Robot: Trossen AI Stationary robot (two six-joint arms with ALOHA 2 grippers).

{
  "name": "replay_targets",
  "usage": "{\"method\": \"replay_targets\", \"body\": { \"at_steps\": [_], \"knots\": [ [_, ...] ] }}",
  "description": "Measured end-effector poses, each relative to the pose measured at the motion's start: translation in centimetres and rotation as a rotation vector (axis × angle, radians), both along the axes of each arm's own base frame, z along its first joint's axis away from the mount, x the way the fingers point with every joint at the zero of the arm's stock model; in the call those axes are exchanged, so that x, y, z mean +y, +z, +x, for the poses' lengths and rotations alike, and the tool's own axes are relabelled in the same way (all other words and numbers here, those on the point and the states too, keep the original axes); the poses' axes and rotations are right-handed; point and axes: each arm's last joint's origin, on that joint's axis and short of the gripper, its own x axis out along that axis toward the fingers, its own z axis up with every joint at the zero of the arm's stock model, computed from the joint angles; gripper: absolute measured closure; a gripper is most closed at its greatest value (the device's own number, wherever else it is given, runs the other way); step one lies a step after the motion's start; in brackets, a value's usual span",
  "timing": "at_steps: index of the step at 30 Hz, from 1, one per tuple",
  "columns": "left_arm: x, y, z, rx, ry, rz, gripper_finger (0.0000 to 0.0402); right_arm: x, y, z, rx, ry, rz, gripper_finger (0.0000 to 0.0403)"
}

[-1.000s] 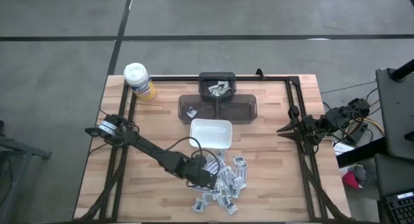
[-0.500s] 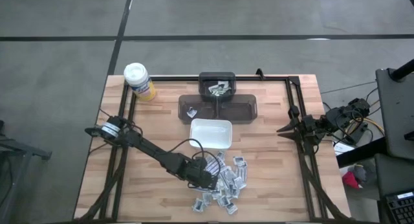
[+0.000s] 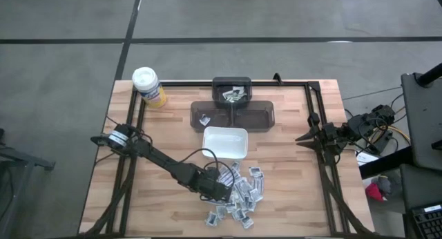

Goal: Pick & Place First Aid Supplies
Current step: Put the alcohol pad into the left black bin

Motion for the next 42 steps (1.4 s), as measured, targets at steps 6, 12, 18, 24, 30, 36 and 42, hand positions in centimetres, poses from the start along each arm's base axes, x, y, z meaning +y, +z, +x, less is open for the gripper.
{"method": "replay_targets", "body": {
  "at_steps": [6, 12, 18, 24, 30, 36, 42],
  "knots": [
    [0.0, 0.1, 0.2, -0.019, 0.001, -0.009, 0.0276, 0.0, 0.0, 0.0, 0.0, 0.0, -0.002, 0.0344],
    [-0.1, 0.3, 0.3, -0.024, 0.002, -0.013, 0.0276, 0.0, 0.0, 0.0, 0.0, 0.0, -0.002, 0.0344],
    [0.0, 0.0, 0.1, -0.009, 0.001, -0.006, 0.0276, 0.0, 0.0, 0.0, -0.001, 0.0, -0.001, 0.0344],
    [0.2, -0.9, 0.5, 0.011, -0.023, -0.008, 0.0286, 0.0, 0.0, 0.0, 0.0, 0.0, -0.001, 0.0344],
    [0.0, -1.5, 0.6, 0.015, -0.029, -0.013, 0.0318, 0.0, 0.0, 0.0, 0.001, 0.0, 0.002, 0.0344],
    [0.1, -1.5, 0.6, 0.02, -0.013, 0.007, 0.0361, 0.0, 0.0, 0.0, 0.002, -0.001, 0.015, 0.0344],
    [0.2, -1.5, 0.7, 0.002, 0.011, 0.042, 0.0397, 0.0, 0.0, 0.0, 0.004, -0.002, 0.021, 0.0344]
  ]
}}
